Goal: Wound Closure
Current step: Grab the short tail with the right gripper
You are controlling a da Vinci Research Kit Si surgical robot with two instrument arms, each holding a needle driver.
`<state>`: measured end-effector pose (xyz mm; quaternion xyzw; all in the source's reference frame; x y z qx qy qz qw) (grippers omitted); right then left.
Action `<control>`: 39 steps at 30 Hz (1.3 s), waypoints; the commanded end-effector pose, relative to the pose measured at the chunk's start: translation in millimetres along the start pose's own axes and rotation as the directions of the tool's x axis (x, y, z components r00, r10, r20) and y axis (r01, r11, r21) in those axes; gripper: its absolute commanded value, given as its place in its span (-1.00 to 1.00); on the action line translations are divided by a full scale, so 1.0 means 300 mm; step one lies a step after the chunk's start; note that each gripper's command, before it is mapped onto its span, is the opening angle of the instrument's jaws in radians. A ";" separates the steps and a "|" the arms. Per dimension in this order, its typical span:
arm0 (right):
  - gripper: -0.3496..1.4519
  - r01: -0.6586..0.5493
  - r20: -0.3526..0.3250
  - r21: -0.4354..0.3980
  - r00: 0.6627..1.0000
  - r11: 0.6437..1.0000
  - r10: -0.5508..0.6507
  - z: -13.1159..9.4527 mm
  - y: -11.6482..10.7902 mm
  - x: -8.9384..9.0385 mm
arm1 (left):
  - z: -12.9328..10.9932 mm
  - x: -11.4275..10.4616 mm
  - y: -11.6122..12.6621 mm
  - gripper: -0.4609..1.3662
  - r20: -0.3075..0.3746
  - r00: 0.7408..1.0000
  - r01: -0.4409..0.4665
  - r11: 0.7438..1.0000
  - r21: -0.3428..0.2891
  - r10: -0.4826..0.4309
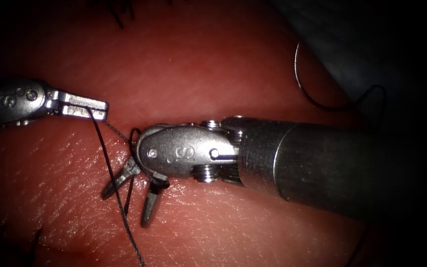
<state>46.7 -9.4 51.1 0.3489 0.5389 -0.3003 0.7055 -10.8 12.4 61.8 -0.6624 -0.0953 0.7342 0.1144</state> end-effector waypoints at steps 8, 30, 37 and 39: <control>0.12 0.001 0.003 -0.002 1.000 1.000 -0.001 0.0005 0.0002 -0.0005 | 0.0000 -0.0003 0.0005 -0.88 0.000 1.000 -0.002 1.000 -0.006 0.002; -1.00 -0.009 -0.023 0.026 1.000 1.000 0.010 -0.0027 0.0032 -0.0001 | 0.0003 -0.0020 0.0032 -0.88 -0.001 1.000 0.002 1.000 -0.003 -0.002; -1.00 -0.028 -0.040 -0.029 0.999 0.999 0.027 -0.0098 0.0065 -0.0002 | 0.0003 -0.0029 0.0065 -0.88 -0.030 0.999 0.014 1.000 -0.018 -0.014; -1.00 -0.037 -0.054 -0.050 0.998 0.998 0.034 -0.0133 0.0075 -0.0007 | 0.0002 -0.0029 0.0079 -0.88 -0.032 0.999 0.018 1.000 -0.022 -0.018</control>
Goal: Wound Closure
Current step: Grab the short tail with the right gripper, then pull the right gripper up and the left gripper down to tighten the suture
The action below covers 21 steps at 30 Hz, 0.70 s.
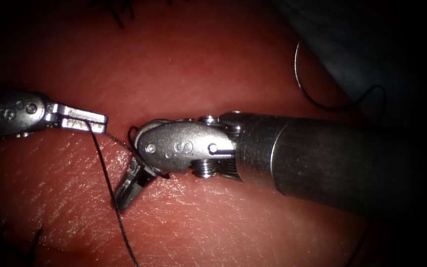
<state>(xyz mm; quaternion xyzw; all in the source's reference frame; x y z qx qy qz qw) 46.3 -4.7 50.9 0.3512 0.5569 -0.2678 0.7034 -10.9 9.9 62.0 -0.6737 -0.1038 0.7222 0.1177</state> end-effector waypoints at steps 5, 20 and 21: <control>-1.00 -0.006 -0.011 -0.033 1.000 0.999 0.006 -0.0050 0.0013 -0.0020 | -0.0007 0.0017 0.0051 -0.88 -0.016 1.000 0.017 0.999 -0.030 -0.018; -1.00 -0.018 -0.015 -0.076 1.000 0.997 0.017 -0.0094 0.0032 -0.0068 | 0.0013 0.0083 0.0268 -0.88 -0.044 0.998 0.043 0.996 -0.080 -0.047; -1.00 -0.019 -0.009 -0.086 1.000 0.996 0.019 -0.0102 0.0035 -0.0071 | 0.0015 0.0082 0.0294 -0.88 -0.046 0.998 0.045 0.995 -0.085 -0.049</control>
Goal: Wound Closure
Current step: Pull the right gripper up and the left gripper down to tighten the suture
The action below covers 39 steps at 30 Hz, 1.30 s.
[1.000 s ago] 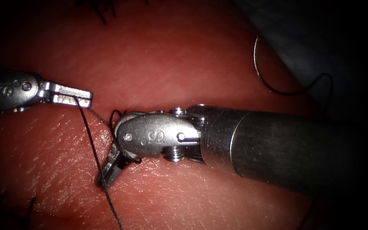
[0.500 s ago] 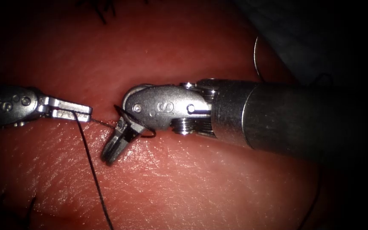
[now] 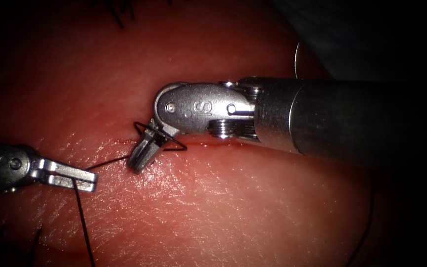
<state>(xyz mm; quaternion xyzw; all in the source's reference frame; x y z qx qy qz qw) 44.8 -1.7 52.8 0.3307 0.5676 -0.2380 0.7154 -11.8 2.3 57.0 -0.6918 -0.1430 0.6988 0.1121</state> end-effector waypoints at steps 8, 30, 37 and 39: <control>-1.00 -0.006 0.015 -0.035 1.000 0.999 0.006 -0.0054 0.0019 -0.0026 | 0.0023 -0.0013 0.0124 -0.88 -0.005 1.000 0.005 1.000 -0.029 -0.005; -1.00 -0.024 0.021 -0.101 0.999 0.995 0.026 -0.0126 0.0044 -0.0090 | 0.0113 0.0132 0.0536 -0.88 -0.038 0.999 0.021 0.993 -0.113 -0.026; -1.00 -0.030 0.029 -0.120 0.999 0.992 0.034 -0.0132 0.0053 -0.0099 | 0.0087 0.0160 0.0612 -0.88 -0.039 0.999 0.016 0.992 -0.124 -0.021; -1.00 -0.025 0.030 -0.121 0.999 0.992 0.029 -0.0132 0.0055 -0.0100 | 0.0086 0.0163 0.0650 -0.88 -0.038 0.999 0.012 0.992 -0.126 -0.017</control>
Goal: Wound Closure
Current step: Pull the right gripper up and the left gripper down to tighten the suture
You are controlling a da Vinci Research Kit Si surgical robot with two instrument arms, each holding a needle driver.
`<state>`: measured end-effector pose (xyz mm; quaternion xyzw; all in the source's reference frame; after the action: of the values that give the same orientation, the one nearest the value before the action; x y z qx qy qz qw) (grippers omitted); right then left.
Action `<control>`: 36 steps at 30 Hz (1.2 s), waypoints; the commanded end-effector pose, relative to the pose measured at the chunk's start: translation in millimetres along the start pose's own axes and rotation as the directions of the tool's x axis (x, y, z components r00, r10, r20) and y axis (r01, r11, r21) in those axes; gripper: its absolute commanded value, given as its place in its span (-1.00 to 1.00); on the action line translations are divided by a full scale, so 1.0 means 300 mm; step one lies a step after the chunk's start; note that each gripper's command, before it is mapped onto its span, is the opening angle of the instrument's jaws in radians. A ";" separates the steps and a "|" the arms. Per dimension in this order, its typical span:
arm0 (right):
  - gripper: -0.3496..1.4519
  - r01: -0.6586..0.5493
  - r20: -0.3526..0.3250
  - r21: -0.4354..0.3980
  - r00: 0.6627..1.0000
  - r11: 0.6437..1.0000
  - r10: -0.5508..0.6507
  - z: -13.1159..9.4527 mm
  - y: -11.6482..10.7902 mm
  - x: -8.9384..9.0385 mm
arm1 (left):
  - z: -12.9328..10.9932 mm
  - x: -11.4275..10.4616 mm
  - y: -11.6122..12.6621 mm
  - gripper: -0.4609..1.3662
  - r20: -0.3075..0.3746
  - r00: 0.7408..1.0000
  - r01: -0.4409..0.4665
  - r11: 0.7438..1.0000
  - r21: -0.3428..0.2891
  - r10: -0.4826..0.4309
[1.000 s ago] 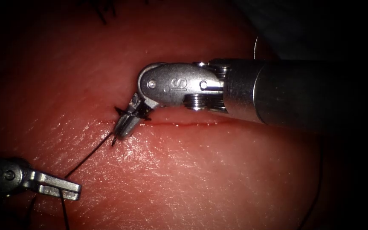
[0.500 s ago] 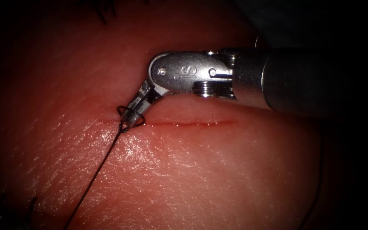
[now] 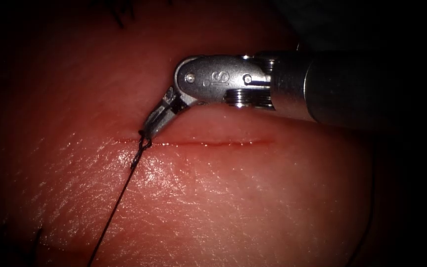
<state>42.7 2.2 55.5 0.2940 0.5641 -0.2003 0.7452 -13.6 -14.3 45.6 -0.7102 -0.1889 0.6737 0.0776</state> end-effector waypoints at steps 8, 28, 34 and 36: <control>-1.00 -0.003 0.003 -0.020 1.000 1.000 0.003 -0.0001 0.0011 -0.0006 | 0.0036 -0.0011 0.0120 -0.88 -0.019 1.000 0.015 0.998 -0.068 -0.016; -1.00 -0.002 0.119 -0.164 0.993 0.986 0.022 -0.0057 0.0039 -0.0027 | 0.0057 -0.0099 0.0204 -0.88 -0.027 0.998 0.054 0.989 -0.140 -0.058; -1.00 0.015 0.116 -0.216 0.993 0.976 0.010 -0.0091 0.0034 -0.0032 | 0.0057 -0.0107 0.0199 -0.88 -0.026 0.998 0.059 0.988 -0.142 -0.063; -1.00 0.016 0.116 -0.225 0.993 0.974 0.011 -0.0098 0.0029 -0.0034 | 0.0058 -0.0110 0.0198 -0.88 -0.026 0.998 0.058 0.988 -0.142 -0.063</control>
<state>40.6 4.8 56.1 0.1972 0.5382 -0.1545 0.8047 -14.4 -21.2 46.3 -0.7181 -0.2525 0.6463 0.0548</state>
